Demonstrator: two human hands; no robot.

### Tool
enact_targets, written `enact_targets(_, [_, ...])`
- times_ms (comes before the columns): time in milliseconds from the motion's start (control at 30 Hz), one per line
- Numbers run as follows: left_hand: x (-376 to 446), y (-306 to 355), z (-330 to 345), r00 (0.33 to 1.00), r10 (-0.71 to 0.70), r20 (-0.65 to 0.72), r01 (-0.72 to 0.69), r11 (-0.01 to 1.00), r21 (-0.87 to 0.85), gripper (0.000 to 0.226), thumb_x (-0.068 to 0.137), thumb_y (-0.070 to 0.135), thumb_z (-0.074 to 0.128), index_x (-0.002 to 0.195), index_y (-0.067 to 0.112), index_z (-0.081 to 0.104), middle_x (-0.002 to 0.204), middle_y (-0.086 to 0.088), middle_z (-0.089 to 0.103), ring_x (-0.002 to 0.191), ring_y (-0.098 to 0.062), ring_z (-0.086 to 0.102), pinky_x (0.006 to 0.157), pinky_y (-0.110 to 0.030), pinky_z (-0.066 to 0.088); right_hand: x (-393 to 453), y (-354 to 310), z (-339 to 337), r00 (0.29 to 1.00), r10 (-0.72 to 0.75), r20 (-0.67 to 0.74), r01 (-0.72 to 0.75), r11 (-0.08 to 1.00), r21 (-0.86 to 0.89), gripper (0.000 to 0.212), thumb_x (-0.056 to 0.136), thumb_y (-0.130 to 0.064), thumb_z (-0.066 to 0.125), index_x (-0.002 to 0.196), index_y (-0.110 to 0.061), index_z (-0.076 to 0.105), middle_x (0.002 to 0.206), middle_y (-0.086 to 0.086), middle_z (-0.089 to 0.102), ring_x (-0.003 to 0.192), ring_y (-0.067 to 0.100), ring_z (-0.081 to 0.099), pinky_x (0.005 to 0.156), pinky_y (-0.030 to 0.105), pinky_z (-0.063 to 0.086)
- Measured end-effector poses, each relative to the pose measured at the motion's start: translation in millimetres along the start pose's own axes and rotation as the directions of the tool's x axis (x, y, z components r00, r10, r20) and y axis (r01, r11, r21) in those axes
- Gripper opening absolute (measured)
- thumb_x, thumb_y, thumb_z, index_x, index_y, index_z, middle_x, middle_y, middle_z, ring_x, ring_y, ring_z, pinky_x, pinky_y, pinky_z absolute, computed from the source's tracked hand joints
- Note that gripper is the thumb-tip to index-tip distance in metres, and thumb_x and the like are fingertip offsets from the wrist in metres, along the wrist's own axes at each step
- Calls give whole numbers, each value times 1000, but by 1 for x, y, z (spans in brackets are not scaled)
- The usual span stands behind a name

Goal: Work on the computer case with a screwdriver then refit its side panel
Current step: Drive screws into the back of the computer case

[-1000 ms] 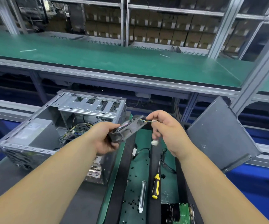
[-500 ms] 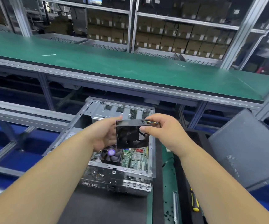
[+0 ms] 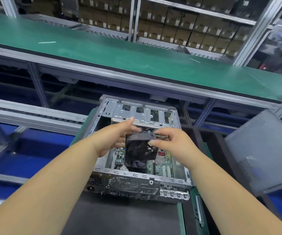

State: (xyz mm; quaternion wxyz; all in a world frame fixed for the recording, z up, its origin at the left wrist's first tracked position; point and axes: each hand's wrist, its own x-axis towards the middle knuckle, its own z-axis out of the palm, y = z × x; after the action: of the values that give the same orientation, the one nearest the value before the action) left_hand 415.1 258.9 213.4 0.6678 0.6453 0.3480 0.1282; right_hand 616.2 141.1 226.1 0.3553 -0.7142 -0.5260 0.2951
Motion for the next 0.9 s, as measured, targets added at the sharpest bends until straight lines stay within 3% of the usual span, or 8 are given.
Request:
enact_targets(67, [6,-7,-9,991,-89,104,99,990,-97,76,78,81,35,115,26,71,118,0,70,111,-18,64,101,-37,43,-4,-8,0,992,-115,50,115,993,14,29,73,-27,86,97,-39,76,97,-11,70,80,16,65,79,35,56])
enact_targets(167, [13,-13,-14,960,-195,202,215,973,-81,82,80,78,32,124,17,64,101,-6,74,92,-20,70,80,-30,50,-11,-16,-3,951,-282,127,288,957,-32,39,69,-14,88,98,-37,78,89,-17,62,76,2,56,62,16,43])
enact_targets(300, [18,-14,-15,913,-244,327,259,966,-5,70,90,65,42,122,5,61,110,-22,69,91,-26,67,72,-32,57,-15,-21,-4,937,-311,158,323,945,-56,42,70,-10,87,104,-33,78,90,-10,58,74,10,50,59,24,43])
enact_targets(400, [24,-16,-11,971,-179,160,191,979,-63,28,99,35,51,100,11,65,72,-1,71,61,-11,67,54,-23,53,-15,-18,-7,957,-272,101,283,953,-113,56,73,-8,85,114,-44,71,99,-13,56,87,22,55,73,33,52])
enact_targets(467, [28,-17,-12,994,-105,39,109,987,-121,19,98,24,55,94,11,68,71,0,69,56,-8,63,51,-21,50,-13,-11,-11,975,-216,44,220,955,-198,69,75,-12,84,127,-50,59,104,-18,54,87,8,57,72,19,48])
enact_targets(567, [30,-18,-18,998,22,-56,-24,999,-37,19,96,26,58,92,17,74,84,0,73,69,-11,68,64,-27,51,-11,0,-16,998,-51,-42,41,980,-195,65,80,-10,79,129,-44,55,104,-15,57,65,-13,52,64,3,38])
enact_targets(667, [28,-17,-19,980,128,-154,-106,984,141,15,93,35,60,94,29,73,94,6,75,94,-18,69,91,-40,50,-10,7,-22,998,48,-28,-53,977,-205,35,79,-14,80,107,-35,71,97,-8,68,50,-5,47,61,14,39])
enact_targets(900, [22,-12,-10,948,223,-228,-181,965,191,13,94,37,57,92,37,71,91,13,73,91,-12,68,93,-41,51,-2,3,-19,991,132,-20,-134,986,-98,10,79,-39,80,88,-39,75,88,-21,73,82,-6,67,73,14,45])
